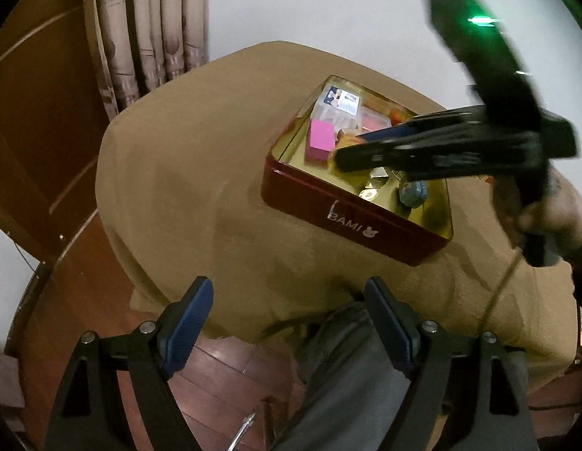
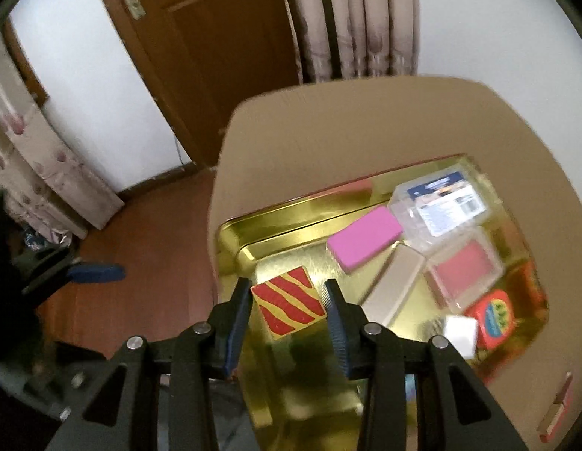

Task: Organize rigid objects
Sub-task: 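Grasp the striped cube with the right tool and drop it in the tin, then move the left tool to the lipstick beside the red block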

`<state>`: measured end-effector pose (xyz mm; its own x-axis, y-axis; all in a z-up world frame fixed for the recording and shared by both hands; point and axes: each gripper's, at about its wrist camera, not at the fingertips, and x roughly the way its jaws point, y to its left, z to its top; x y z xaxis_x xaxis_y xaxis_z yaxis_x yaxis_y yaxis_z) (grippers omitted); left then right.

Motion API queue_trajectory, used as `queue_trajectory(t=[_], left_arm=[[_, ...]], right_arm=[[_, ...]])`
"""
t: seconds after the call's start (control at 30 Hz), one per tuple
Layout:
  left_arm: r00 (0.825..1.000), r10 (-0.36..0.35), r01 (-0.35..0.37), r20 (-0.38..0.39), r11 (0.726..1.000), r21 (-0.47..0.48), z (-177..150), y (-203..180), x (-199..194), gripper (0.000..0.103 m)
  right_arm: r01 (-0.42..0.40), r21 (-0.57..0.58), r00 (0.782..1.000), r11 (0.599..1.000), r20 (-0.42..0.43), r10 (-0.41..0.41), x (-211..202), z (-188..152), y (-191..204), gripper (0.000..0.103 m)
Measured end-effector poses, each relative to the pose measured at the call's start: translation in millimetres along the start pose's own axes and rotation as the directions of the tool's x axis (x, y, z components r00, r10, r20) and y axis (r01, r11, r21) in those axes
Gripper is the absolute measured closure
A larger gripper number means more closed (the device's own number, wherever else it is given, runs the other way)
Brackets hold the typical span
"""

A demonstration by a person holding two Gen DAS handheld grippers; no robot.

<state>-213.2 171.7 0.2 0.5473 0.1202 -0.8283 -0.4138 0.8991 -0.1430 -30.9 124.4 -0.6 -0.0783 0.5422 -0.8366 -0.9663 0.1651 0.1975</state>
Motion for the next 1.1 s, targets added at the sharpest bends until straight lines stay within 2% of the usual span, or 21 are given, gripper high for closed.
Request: queue_trajectory(t=[0.17,0.27,0.37,0.43,0.47,0.5,0.57,0.6,0.67,0.7,0.8,0.9,0.97,1.03,1.1], left_arm=[[0.999,0.006,-0.007,0.041,1.0,0.022,-2,1,-5,0.023],[1.0,-0.003,0.002,0.03,0.999,0.036,-5,-1,-3,0.023],[1.0,0.007,-0.008,0.023,0.999,0.05,-7,-4,-2,0.023],[1.0,-0.014,0.012,0.027,0.998,0.061,-7,-8,-5,0.023],[0.999,-0.03,0.028,0.031,0.997,0.068,-7,-10,-7,0.023],[0.998,-0.046,0.043,0.034,0.996,0.079,-7,-13,-9,0.023],[0.995,-0.089,0.084,0.036,0.989,0.12,-6,-26,-15,0.023],[0.993,-0.11,0.104,0.034,0.984,0.143,-4,-34,-17,0.023],[0.989,-0.144,0.135,0.033,0.974,0.184,1,-54,-21,0.022],[0.987,-0.16,0.151,0.027,0.966,0.208,5,-66,-22,0.021],[0.978,-0.21,0.205,-0.006,0.949,0.24,20,-101,-16,0.02],[0.971,-0.239,0.235,-0.018,0.935,0.265,41,-142,-8,0.02],[0.97,-0.242,0.23,0.0,0.923,0.308,60,-174,-2,0.02],[0.973,-0.229,0.213,0.008,0.92,0.329,79,-203,9,0.02],[0.97,-0.241,0.234,-0.019,0.917,0.323,103,-230,28,0.019]], right_arm=[[0.032,0.034,0.998,0.999,-0.048,-0.03,30,14,0,0.063],[0.009,0.082,0.999,0.997,-0.039,-0.006,25,15,-8,0.063],[-0.017,0.15,0.998,0.989,0.055,0.009,5,15,-16,0.063],[-0.002,0.201,0.983,0.979,0.181,-0.035,-30,4,-26,0.063],[0.02,0.23,0.97,0.973,0.233,-0.074,-45,-4,-30,0.063],[0.078,0.277,0.944,0.958,0.288,-0.161,-71,-21,-39,0.062],[0.201,0.347,0.896,0.916,0.313,-0.315,-96,-54,-53,0.051],[0.303,0.4,0.85,0.865,0.296,-0.435,-112,-85,-64,0.049],[0.409,0.469,0.797,0.783,0.234,-0.556,-125,-131,-83,0.049],[0.458,0.509,0.78,0.729,0.162,-0.604,-132,-167,-102,0.049],[0.551,0.573,0.741,0.608,0.0,-0.672,-144,-245,-139,0.049],[0.528,0.649,0.752,0.548,-0.057,-0.657,-160,-301,-163,0.049],[0.505,0.676,0.756,0.537,-0.047,-0.653,-169,-321,-171,0.049],[0.548,0.67,0.715,0.502,-0.062,-0.697,-174,-333,-174,0.049],[0.613,0.644,0.658,0.458,-0.095,-0.747,-176,-343,-178,0.049]])
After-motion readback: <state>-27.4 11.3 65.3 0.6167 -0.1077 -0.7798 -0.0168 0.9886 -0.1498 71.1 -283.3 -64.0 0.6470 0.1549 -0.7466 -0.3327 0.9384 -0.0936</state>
